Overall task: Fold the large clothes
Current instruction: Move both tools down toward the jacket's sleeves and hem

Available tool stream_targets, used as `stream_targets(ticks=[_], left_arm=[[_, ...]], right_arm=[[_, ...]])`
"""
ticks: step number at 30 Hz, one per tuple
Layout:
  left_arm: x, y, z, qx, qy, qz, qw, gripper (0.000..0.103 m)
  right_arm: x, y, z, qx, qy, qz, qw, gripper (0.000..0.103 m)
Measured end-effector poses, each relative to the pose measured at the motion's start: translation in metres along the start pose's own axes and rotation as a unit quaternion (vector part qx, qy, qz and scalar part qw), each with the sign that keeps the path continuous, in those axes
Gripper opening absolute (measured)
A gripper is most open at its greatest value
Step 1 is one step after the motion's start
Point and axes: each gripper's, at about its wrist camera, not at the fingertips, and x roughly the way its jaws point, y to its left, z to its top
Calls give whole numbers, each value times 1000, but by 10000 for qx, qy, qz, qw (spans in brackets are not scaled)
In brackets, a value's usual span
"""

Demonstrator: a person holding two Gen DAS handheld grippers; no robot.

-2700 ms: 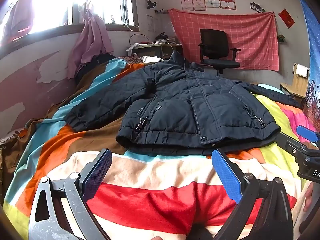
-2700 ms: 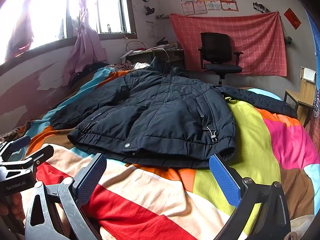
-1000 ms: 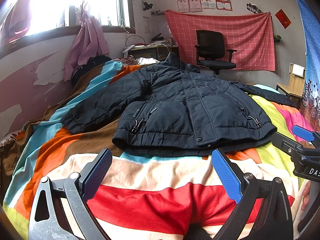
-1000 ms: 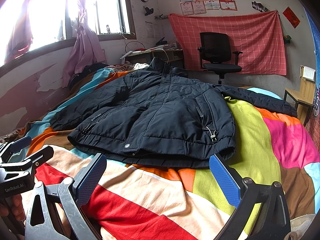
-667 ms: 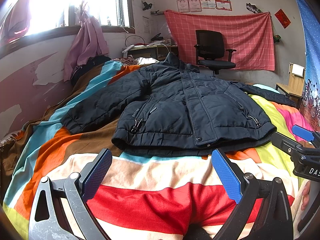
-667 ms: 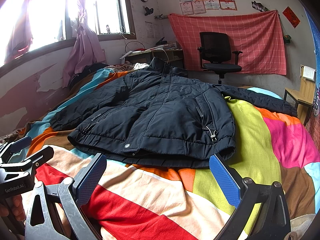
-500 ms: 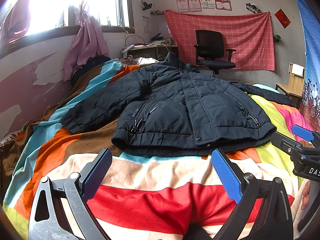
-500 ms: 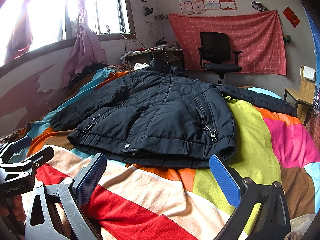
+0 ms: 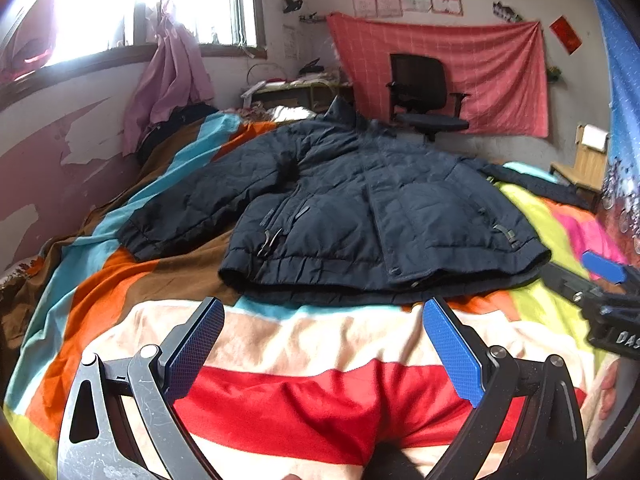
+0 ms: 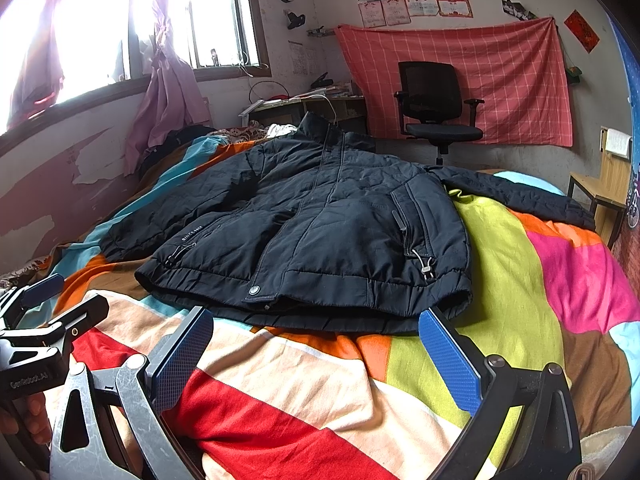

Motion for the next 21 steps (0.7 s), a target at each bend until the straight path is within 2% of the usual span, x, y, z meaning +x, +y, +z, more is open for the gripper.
stream_targets(ticks=[5, 8, 12, 17, 21], left_arm=[[15, 7, -2, -107, 378, 285, 9988, 98], [23, 11, -3, -136, 640, 321, 9973, 98], [27, 12, 0, -230, 896, 65, 9957, 98], [23, 1, 16, -128, 883, -88, 9960, 98], [22, -11, 41, 3, 920, -351, 9951, 98]], right_arm=[[-2, -2, 2, 87, 34, -38, 9999, 103], [-2, -1, 1, 66, 46, -76, 9999, 103], [3, -2, 0, 46, 157, -236, 9996, 103], [-2, -8, 1, 218, 107, -297, 9993, 103], [-6, -18, 2, 396, 82, -461, 9981, 103]])
